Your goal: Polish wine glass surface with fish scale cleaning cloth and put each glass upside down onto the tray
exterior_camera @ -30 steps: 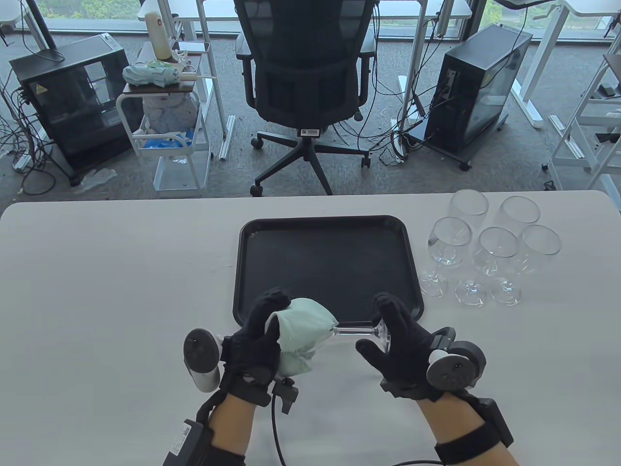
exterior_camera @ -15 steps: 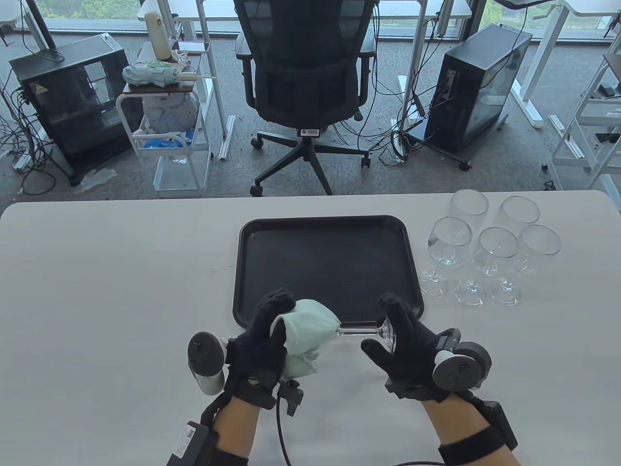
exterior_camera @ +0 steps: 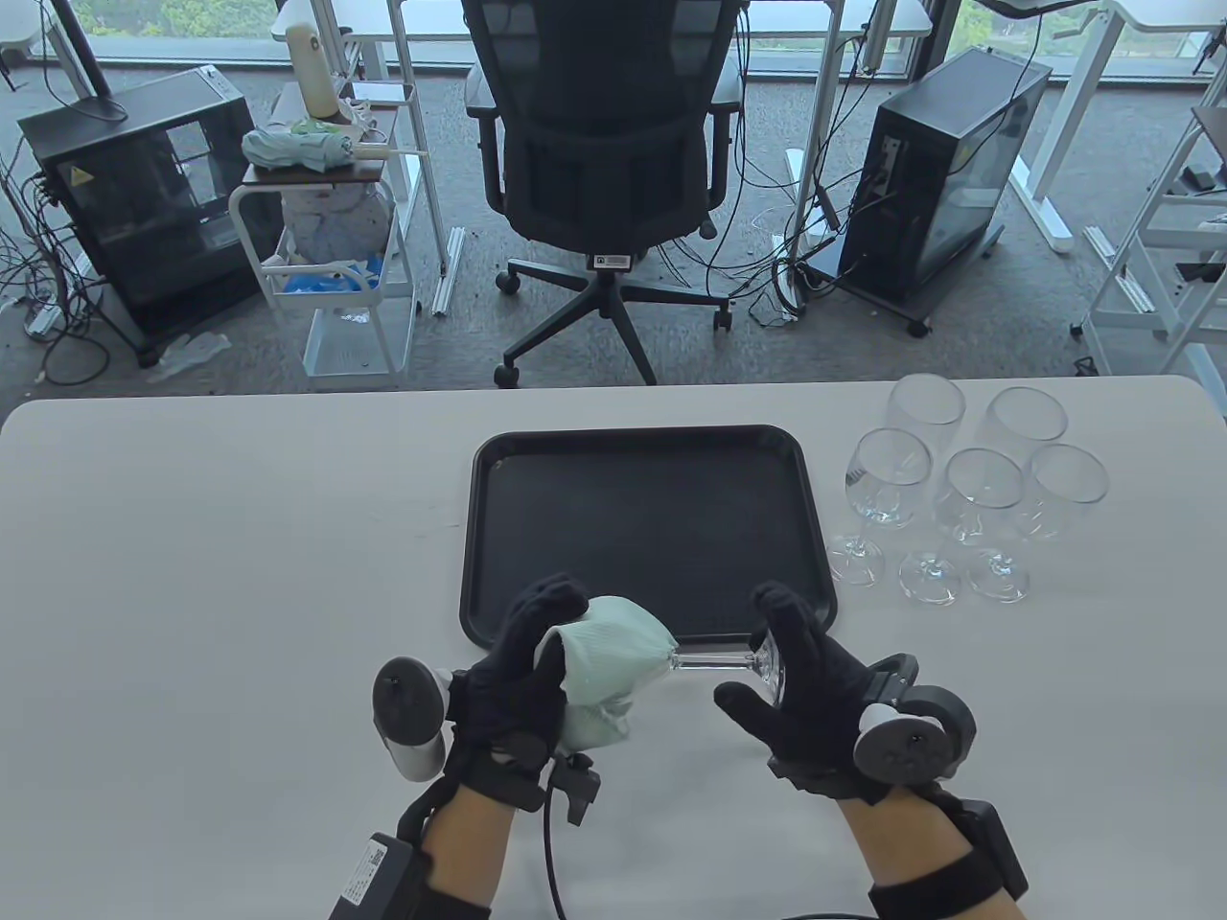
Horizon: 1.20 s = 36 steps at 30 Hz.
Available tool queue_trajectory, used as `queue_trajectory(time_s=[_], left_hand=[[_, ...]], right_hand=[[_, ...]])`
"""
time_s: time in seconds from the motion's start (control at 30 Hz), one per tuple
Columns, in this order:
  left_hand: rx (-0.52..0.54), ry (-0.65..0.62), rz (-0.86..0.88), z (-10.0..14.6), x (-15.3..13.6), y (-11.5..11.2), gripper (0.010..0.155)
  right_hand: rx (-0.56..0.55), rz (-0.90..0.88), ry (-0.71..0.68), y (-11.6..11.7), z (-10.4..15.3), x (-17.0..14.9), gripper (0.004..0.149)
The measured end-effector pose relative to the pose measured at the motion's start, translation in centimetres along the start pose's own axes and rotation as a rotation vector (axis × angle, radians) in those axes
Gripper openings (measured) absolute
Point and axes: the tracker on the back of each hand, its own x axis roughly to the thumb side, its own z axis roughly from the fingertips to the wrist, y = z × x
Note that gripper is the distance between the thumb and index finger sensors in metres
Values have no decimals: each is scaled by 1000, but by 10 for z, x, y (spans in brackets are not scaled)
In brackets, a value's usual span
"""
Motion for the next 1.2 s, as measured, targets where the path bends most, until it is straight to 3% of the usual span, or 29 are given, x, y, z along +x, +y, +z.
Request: queue_trajectory(time_s=[0.17, 0.23, 0.3, 0.43, 0.5, 0.63, 0.73, 0.77, 0.9, 1.03, 1.1, 1.2], left_hand=[[24, -36, -56, 2, 5, -1, 65], [34, -70, -94, 1, 9, 1, 65], [23, -70, -92, 0, 9, 2, 64], [26, -24, -35, 0, 5, 4, 64], [7, -3, -21, 0, 4, 5, 63], [19, -12, -35, 0, 6, 1, 64], [24, -69, -96, 0, 11, 1, 64], [28, -67, -112, 0, 11, 2, 64], [29, -29, -84, 0, 7, 3, 63], [12, 16, -22, 0, 4, 3, 63], [19, 18, -14, 0, 5, 2, 63], [13, 1, -55, 1, 9, 0, 65]], right_hand=[[-4, -336, 295, 10, 3, -11, 82], [51, -445, 401, 12, 3, -14, 83], [54, -412, 362, 11, 1, -13, 84], [54, -83, 83, 6, -2, -1, 93], [33, 11, 9, 4, -3, 1, 97], [1, -226, 188, 8, -1, -6, 85], [85, -408, 408, 12, -1, -14, 83], [95, -445, 423, 13, 0, -14, 83], [97, -282, 263, 11, -1, -13, 90], [21, -10, 28, 5, -3, -3, 95], [-9, -53, 62, 6, -3, -3, 90], [4, -265, 250, 10, -3, -11, 80]])
